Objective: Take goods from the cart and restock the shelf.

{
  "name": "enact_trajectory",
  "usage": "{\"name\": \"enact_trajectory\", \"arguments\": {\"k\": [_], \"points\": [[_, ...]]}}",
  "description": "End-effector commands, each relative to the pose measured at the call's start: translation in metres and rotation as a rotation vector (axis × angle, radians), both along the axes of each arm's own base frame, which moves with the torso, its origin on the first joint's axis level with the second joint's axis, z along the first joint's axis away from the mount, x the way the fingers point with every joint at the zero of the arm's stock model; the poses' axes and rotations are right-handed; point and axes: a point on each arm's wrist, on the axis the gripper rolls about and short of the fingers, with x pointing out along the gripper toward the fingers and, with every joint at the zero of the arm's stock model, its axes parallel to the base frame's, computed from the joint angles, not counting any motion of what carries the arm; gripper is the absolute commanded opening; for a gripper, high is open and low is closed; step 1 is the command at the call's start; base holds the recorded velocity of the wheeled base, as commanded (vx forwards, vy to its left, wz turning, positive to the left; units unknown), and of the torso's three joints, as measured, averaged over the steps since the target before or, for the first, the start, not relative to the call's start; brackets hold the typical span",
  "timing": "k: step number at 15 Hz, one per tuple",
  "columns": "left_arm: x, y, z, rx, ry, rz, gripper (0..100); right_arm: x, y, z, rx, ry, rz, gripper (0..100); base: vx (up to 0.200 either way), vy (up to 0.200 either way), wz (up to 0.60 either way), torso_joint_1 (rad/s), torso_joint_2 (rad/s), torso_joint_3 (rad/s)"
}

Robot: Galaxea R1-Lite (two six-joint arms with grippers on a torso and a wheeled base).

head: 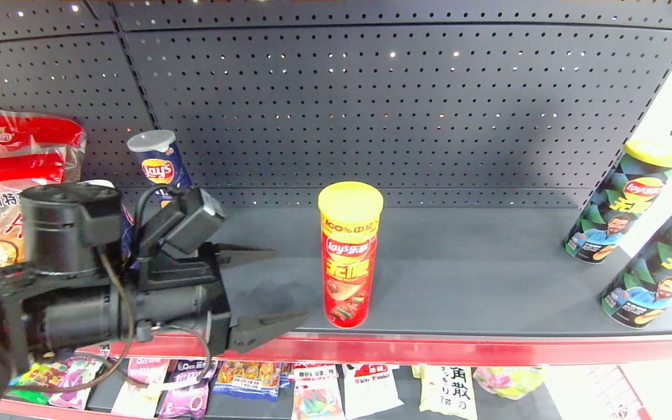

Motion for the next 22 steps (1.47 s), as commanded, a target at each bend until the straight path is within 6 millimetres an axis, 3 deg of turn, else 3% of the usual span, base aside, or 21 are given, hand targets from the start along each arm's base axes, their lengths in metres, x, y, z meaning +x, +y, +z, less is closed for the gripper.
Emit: {"name": "enact_trajectory", "arguments": {"k": [1,4,7,12,16,18,22], "points": [[-0.068,0.039,0.01,-0.081,-0.039,0.123,100,-0.001,0.0,0.004,0.001,-0.011,0.004,0,0.0,0.0,0.0,0.0,0.0,0.0],[-0.104,0.06,0.016,-0.166,-0.085,0.23,100,0.001,0.0,0.03,0.003,-0.017,0.009,0,0.0,0.0,0.0,0.0,0.0,0.0],[-0.134,0.075,0.017,-0.167,-0.079,0.267,100,0.015,0.003,0.065,-0.008,0.022,0.019,0,0.0,0.0,0.0,0.0,0.0,0.0],[-0.155,0.086,0.017,-0.18,-0.108,0.299,100,0.043,0.012,0.106,-0.01,0.073,0.119,0,0.0,0.0,0.0,0.0,0.0,0.0],[-0.165,0.092,0.015,-0.185,-0.129,0.337,100,0.104,0.038,0.136,-0.026,0.136,0.23,0,0.0,0.0,0.0,0.0,0.0,0.0],[-0.167,0.094,0.014,-0.181,-0.143,0.369,100,0.157,0.058,0.149,-0.026,0.102,0.24,0,0.0,0.0,0.0,0.0,0.0,0.0],[-0.173,0.098,0.011,-0.173,-0.148,0.427,100,0.238,0.099,0.175,-0.076,0.072,0.285,0,0.0,0.0,0.0,0.0,0.0,0.0]]}}
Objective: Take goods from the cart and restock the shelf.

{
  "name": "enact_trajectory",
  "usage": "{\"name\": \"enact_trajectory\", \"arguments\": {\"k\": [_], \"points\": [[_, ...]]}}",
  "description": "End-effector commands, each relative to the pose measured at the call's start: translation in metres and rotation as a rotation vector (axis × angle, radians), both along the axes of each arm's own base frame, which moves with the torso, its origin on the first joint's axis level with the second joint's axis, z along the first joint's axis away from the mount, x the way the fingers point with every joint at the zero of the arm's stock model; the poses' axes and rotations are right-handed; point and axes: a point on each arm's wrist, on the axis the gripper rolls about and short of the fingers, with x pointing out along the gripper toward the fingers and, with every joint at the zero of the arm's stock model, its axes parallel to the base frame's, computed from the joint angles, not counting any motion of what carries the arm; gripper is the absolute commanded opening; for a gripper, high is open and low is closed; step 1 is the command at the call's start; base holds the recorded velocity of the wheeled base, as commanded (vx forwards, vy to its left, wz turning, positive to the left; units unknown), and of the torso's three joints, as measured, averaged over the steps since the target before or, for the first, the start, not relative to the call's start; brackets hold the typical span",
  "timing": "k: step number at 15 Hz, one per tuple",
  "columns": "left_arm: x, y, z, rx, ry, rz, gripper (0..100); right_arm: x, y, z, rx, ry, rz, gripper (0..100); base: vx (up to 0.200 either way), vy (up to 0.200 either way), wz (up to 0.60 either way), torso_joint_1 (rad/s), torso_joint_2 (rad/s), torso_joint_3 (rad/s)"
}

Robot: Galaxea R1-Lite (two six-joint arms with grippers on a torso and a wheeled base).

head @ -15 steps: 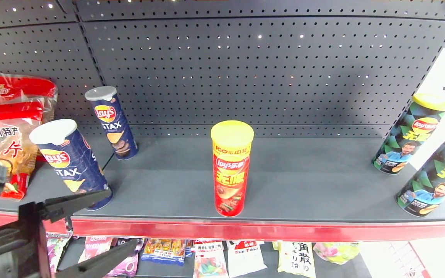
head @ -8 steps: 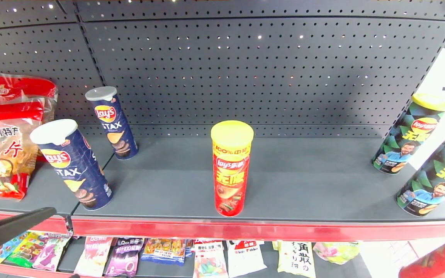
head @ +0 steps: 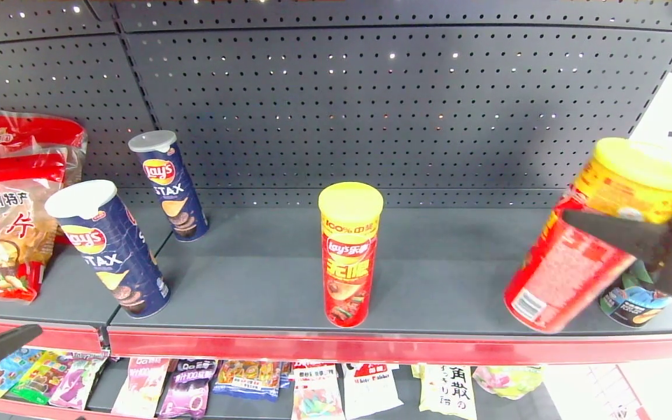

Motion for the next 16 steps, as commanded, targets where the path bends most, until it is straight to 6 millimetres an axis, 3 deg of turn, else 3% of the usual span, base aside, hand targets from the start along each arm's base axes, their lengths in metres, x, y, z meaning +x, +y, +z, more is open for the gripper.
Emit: {"name": "enact_trajectory", "arguments": {"k": [1,3,6,10,16], "points": [[-0.004,0.002,0.001,-0.007,-0.015,0.003,100,0.078,0.043,0.006,-0.04,0.024,0.051,0,0.0,0.0,0.0,0.0,0.0,0.0],[-0.005,0.003,0.003,-0.004,-0.01,0.012,100,0.11,0.062,0.007,-0.044,0.026,0.068,0,0.0,0.0,0.0,0.0,0.0,0.0],[-0.005,0.003,0.003,-0.001,-0.004,0.014,100,0.137,0.093,0.002,-0.048,0.032,0.12,0,0.0,0.0,0.0,0.0,0.0,0.0],[-0.005,0.003,0.002,0.002,0.001,0.02,100,0.159,0.126,-0.008,-0.053,0.038,0.17,0,0.0,0.0,0.0,0.0,0.0,0.0],[-0.005,0.003,0.006,-0.002,-0.009,0.036,100,0.179,0.15,-0.017,-0.05,0.035,0.2,0,0.0,0.0,0.0,0.0,0.0,0.0]]}}
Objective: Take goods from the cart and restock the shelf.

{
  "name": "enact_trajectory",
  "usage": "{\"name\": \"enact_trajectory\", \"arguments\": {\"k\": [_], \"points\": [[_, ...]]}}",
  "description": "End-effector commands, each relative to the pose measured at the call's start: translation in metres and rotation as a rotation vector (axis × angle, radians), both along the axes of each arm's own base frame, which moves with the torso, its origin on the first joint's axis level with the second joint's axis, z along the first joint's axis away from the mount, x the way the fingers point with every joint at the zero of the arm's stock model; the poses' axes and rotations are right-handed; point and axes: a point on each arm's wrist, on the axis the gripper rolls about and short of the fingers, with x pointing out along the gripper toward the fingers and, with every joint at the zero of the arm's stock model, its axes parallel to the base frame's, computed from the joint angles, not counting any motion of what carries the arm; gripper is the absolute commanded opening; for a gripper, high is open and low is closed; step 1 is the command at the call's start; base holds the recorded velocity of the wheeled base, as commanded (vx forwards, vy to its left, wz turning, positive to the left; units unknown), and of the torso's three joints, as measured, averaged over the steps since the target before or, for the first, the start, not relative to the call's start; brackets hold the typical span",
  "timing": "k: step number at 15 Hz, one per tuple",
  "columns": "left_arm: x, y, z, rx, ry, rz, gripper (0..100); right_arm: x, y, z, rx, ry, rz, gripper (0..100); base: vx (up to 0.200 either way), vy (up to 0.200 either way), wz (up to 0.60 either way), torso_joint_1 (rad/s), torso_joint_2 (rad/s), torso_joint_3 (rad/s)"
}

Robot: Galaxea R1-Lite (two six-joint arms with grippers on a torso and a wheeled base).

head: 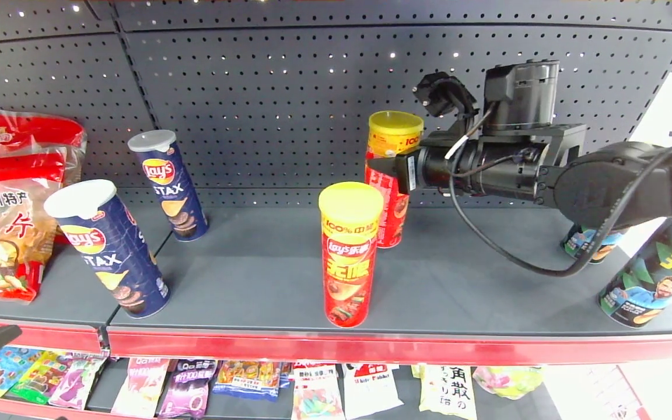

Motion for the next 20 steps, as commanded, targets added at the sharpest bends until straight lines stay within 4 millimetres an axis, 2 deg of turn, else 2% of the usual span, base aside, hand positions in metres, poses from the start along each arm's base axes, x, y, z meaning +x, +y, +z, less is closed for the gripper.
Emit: {"name": "enact_trajectory", "arguments": {"k": [1,9,17,19,20], "points": [[0.001,-0.001,0.001,0.002,0.005,-0.001,100,0.008,0.01,-0.009,-0.006,0.012,0.014,0,0.0,0.0,0.0,0.0,0.0,0.0],[0.001,0.0,0.0,0.002,0.003,0.005,100,0.027,0.024,-0.03,0.009,-0.007,0.018,0,0.0,0.0,0.0,0.0,0.0,0.0],[0.002,-0.001,-0.002,0.007,0.013,0.009,100,0.032,0.018,-0.039,-0.008,0.013,-0.009,0,0.0,0.0,0.0,0.0,0.0,0.0],[0.002,-0.001,-0.003,0.007,0.017,0.008,100,0.03,0.016,-0.048,-0.025,0.038,-0.008,0,0.0,0.0,0.0,0.0,0.0,0.0],[0.002,-0.001,-0.003,0.008,0.019,0.008,100,0.028,0.015,-0.05,-0.029,0.044,-0.008,100,0.0,0.0,0.0,0.0,0.0,0.0]]}}
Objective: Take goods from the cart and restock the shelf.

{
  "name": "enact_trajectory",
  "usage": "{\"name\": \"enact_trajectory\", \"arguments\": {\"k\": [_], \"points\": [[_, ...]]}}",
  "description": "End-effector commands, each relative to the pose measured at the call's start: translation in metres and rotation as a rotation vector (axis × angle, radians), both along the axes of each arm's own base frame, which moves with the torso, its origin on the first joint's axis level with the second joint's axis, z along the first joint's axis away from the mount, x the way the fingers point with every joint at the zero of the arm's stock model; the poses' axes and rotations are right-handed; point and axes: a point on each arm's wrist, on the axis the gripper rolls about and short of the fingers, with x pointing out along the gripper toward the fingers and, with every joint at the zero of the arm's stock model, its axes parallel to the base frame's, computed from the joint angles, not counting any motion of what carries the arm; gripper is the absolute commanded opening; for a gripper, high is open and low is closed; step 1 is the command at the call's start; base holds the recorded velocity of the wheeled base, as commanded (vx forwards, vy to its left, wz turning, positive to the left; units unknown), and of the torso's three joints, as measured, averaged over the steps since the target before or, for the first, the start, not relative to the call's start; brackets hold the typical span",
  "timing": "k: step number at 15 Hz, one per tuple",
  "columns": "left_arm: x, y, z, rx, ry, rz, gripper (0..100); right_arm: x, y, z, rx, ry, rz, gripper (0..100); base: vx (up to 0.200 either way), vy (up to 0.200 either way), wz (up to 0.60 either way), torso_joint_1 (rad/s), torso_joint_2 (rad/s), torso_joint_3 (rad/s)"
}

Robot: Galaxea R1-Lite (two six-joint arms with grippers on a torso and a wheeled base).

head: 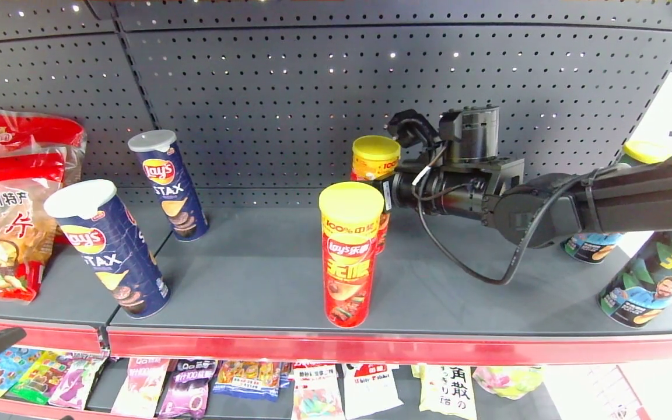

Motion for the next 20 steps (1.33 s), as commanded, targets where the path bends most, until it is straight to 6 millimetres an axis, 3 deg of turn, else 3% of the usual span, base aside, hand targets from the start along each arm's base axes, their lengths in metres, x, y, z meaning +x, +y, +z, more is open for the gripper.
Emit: {"name": "enact_trajectory", "arguments": {"k": [1,5,7,12,15,16,19,20], "points": [[0.001,0.0,-0.001,0.003,0.006,-0.001,100,-0.004,-0.002,-0.001,-0.003,0.008,0.002,100,0.0,0.0,0.0,0.0,0.0,0.0],[0.001,-0.001,-0.001,0.005,0.012,-0.001,100,-0.014,-0.009,0.013,0.011,-0.01,-0.008,100,0.0,0.0,0.0,0.0,0.0,0.0],[0.004,-0.002,-0.002,0.011,0.024,-0.001,100,-0.023,-0.023,0.019,0.004,-0.014,-0.064,100,0.0,0.0,0.0,0.0,0.0,0.0],[0.02,-0.01,-0.005,0.051,0.107,-0.005,100,-0.095,-0.082,0.02,-0.027,0.038,-0.126,100,0.0,0.0,0.0,0.0,0.0,0.0],[0.038,-0.018,-0.01,0.095,0.194,0.002,100,-0.165,-0.122,0.018,-0.011,0.027,-0.139,100,0.0,0.0,0.0,0.0,0.0,0.0],[0.047,-0.023,-0.013,0.121,0.239,0.017,100,-0.208,-0.142,0.008,-0.001,0.009,-0.128,100,0.0,0.0,0.0,0.0,0.0,0.0],[0.071,-0.033,-0.015,0.178,0.313,0.083,100,-0.278,-0.177,-0.011,0.052,-0.094,-0.124,100,0.0,0.0,0.0,0.0,0.0,0.0],[0.087,-0.041,-0.014,0.198,0.349,0.082,100,-0.305,-0.192,-0.018,0.093,-0.166,-0.149,100,0.0,0.0,0.0,0.0,0.0,0.0]]}}
